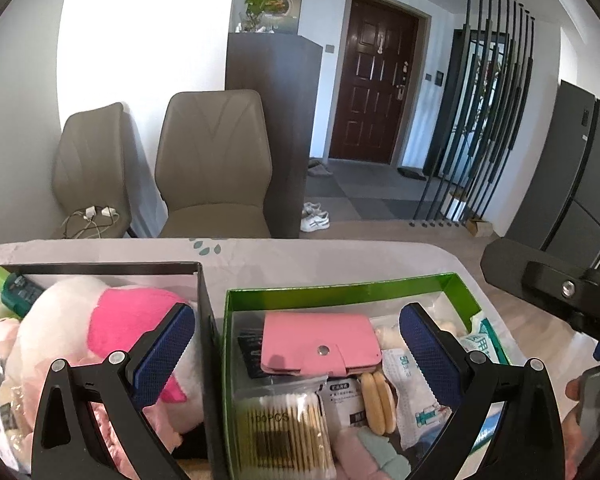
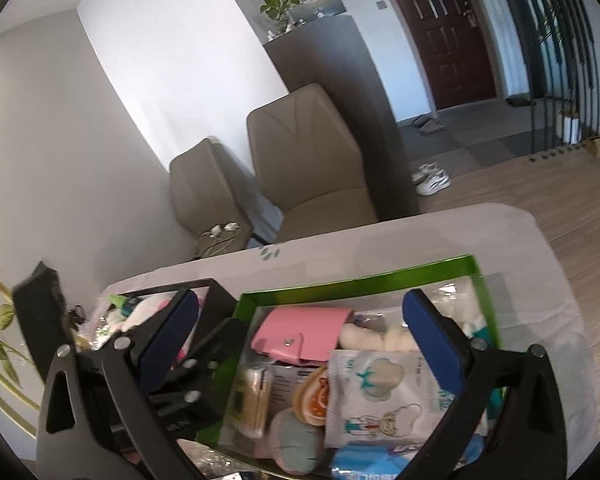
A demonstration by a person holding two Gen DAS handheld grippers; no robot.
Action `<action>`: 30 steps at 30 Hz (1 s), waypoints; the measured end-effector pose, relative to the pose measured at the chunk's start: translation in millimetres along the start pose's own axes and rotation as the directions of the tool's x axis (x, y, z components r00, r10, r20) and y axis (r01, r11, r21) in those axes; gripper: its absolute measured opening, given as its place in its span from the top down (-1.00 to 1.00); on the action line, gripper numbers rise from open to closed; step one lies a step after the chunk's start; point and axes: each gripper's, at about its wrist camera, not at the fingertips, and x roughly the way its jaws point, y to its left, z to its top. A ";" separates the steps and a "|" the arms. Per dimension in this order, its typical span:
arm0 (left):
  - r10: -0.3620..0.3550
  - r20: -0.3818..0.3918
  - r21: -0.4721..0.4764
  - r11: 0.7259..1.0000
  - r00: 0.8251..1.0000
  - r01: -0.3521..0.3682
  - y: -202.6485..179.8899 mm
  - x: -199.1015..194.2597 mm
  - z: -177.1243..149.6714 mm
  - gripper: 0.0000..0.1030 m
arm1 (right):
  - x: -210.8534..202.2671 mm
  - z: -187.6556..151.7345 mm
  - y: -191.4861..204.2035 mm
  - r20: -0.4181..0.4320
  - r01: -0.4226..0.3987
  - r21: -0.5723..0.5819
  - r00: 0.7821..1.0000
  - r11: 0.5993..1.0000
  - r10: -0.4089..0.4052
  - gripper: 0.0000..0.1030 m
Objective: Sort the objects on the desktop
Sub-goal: 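Withdraw the left gripper up and away from the green box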
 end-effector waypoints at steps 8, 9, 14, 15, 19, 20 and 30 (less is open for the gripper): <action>0.020 0.029 0.013 1.000 0.999 -0.020 -0.6 -22.2 -10.4 -0.98 | -18.6 -15.2 12.4 0.017 0.073 -0.057 0.997 0.996 -0.072 -0.99; 0.021 0.034 0.015 1.000 0.999 -0.022 -1.7 -25.3 -12.4 -0.98 | -20.4 -18.7 12.5 0.009 0.071 -0.056 0.997 0.996 -0.071 -0.99; 0.016 0.022 0.034 0.999 1.000 -0.017 -7.6 -38.5 -27.7 -0.98 | -34.5 -32.9 13.3 0.002 0.090 -0.057 0.996 0.994 -0.090 -0.99; 0.020 0.019 0.038 0.999 1.000 -0.020 -8.5 -41.7 -30.7 -0.98 | -37.8 -36.6 14.7 0.002 0.094 -0.059 0.996 0.994 -0.094 -0.99; 0.023 0.013 0.050 0.998 1.000 -0.024 -13.1 -56.2 -44.0 -0.98 | -51.1 -48.4 18.4 0.005 0.130 -0.081 0.991 0.988 -0.130 -0.99; 0.024 0.013 0.053 0.998 1.000 -0.024 -14.2 -59.3 -46.3 -0.98 | -56.0 -52.0 19.6 0.008 0.141 -0.088 0.990 0.986 -0.141 -0.99; 0.026 0.005 0.055 0.998 1.000 -0.027 -19.2 -73.5 -60.0 -0.98 | -75.5 -67.3 21.3 0.018 0.183 -0.108 0.983 0.977 -0.182 -0.99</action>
